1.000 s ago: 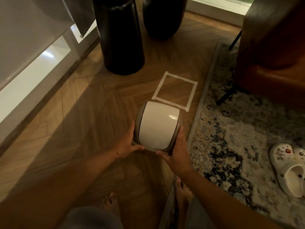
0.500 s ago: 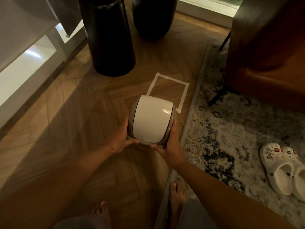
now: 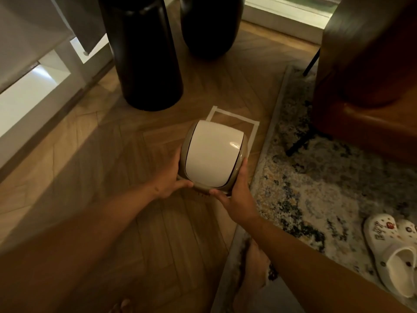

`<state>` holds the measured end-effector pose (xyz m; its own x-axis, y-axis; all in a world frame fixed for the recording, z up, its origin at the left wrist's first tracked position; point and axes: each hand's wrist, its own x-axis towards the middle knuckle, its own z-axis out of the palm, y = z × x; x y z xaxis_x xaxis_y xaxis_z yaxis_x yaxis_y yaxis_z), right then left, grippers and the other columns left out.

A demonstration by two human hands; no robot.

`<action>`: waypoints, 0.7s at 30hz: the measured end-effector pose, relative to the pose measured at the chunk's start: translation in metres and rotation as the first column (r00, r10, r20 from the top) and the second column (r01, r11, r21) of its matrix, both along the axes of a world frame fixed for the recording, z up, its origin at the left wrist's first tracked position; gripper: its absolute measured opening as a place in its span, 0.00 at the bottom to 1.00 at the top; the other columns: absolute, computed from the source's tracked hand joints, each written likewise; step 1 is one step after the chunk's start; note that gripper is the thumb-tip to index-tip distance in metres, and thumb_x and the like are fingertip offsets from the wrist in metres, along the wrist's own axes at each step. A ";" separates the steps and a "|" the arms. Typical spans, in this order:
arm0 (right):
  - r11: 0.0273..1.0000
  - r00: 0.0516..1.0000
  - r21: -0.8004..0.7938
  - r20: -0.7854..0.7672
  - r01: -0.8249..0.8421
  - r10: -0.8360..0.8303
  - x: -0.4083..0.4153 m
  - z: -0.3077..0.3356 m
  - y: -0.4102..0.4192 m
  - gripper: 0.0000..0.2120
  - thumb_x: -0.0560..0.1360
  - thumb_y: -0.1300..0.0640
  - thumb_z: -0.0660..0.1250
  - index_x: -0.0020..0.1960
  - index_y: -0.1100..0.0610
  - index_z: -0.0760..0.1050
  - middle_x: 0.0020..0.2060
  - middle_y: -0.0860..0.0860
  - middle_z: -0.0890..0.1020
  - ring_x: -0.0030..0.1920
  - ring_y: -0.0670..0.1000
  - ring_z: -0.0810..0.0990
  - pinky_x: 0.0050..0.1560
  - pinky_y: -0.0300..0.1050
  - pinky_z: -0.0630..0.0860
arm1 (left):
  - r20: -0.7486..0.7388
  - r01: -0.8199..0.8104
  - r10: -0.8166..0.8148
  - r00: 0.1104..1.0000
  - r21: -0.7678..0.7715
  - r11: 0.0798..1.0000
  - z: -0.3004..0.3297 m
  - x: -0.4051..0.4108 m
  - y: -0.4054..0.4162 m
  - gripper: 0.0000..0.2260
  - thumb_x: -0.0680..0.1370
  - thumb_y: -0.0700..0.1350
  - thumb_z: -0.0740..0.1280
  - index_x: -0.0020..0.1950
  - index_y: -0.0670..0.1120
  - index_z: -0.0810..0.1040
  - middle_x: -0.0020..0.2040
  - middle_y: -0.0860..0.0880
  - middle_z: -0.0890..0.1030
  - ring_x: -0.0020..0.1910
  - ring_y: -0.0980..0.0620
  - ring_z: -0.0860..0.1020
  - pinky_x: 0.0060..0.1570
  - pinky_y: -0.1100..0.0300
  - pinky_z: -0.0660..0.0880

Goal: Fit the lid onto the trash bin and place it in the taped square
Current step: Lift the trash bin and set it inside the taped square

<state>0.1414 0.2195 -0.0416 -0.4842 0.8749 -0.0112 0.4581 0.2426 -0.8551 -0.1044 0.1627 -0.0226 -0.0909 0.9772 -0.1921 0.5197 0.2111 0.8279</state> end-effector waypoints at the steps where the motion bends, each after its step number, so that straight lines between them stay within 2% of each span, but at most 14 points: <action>1: 1.000 1.000 0.006 -0.011 0.001 -0.001 0.001 -0.002 0.009 0.63 0.72 0.51 0.80 0.83 0.51 0.31 0.83 0.55 0.53 0.81 0.57 0.57 0.71 0.65 0.69 | 0.005 -0.008 0.008 1.000 0.011 1.000 -0.003 0.000 0.008 0.56 0.66 0.55 0.79 0.76 0.69 0.38 0.75 0.63 0.56 0.73 0.64 0.55 0.70 0.63 0.55; 3: 1.000 1.000 0.017 -0.029 -0.003 0.003 0.001 -0.004 0.025 0.64 0.71 0.46 0.80 0.83 0.47 0.31 0.83 0.52 0.54 0.81 0.55 0.59 0.69 0.63 0.73 | 0.035 -0.035 0.034 0.999 0.029 0.999 -0.009 -0.002 0.021 0.54 0.65 0.59 0.78 0.75 0.72 0.39 0.75 0.64 0.57 0.75 0.61 0.56 0.73 0.57 0.56; 6: 0.999 0.999 0.047 -0.045 -0.006 0.009 0.004 -0.013 0.044 0.64 0.69 0.35 0.76 0.81 0.40 0.29 0.84 0.48 0.51 0.82 0.54 0.56 0.68 0.64 0.74 | 0.084 -0.048 0.045 0.995 0.039 0.998 -0.022 -0.004 0.038 0.53 0.65 0.59 0.78 0.76 0.70 0.42 0.77 0.61 0.59 0.76 0.57 0.59 0.74 0.49 0.60; 10: 0.991 1.000 0.132 -0.019 -0.022 0.025 0.010 -0.022 0.072 0.62 0.69 0.32 0.75 0.80 0.38 0.28 0.84 0.49 0.50 0.83 0.52 0.51 0.72 0.64 0.69 | 0.083 -0.025 0.018 0.996 0.084 0.996 -0.028 -0.001 0.061 0.53 0.66 0.58 0.78 0.79 0.66 0.44 0.75 0.64 0.61 0.75 0.62 0.61 0.73 0.56 0.62; 14: 0.989 1.000 0.146 -0.023 -0.014 0.018 0.010 -0.024 0.093 0.60 0.69 0.30 0.73 0.78 0.34 0.28 0.84 0.49 0.50 0.83 0.52 0.52 0.73 0.63 0.67 | 0.108 -0.013 0.001 0.994 0.111 0.994 -0.028 0.001 0.084 0.53 0.69 0.49 0.79 0.81 0.56 0.44 0.79 0.58 0.59 0.76 0.60 0.59 0.74 0.56 0.61; 19: 0.985 0.999 0.170 -0.041 -0.006 0.014 0.005 -0.023 0.125 0.60 0.70 0.32 0.74 0.78 0.35 0.28 0.84 0.48 0.50 0.83 0.48 0.50 0.78 0.58 0.60 | 0.122 0.005 -0.019 0.992 0.112 0.994 -0.029 -0.001 0.118 0.52 0.72 0.46 0.77 0.80 0.60 0.41 0.73 0.69 0.60 0.75 0.62 0.59 0.72 0.58 0.62; 21: 0.986 0.999 0.169 -0.046 -0.004 0.012 0.004 -0.023 0.138 0.60 0.70 0.33 0.75 0.79 0.37 0.28 0.84 0.48 0.49 0.82 0.46 0.49 0.79 0.55 0.58 | 0.128 -0.001 -0.013 0.992 0.110 0.994 -0.031 -0.001 0.130 0.51 0.72 0.46 0.77 0.80 0.61 0.42 0.74 0.66 0.61 0.75 0.61 0.60 0.72 0.57 0.63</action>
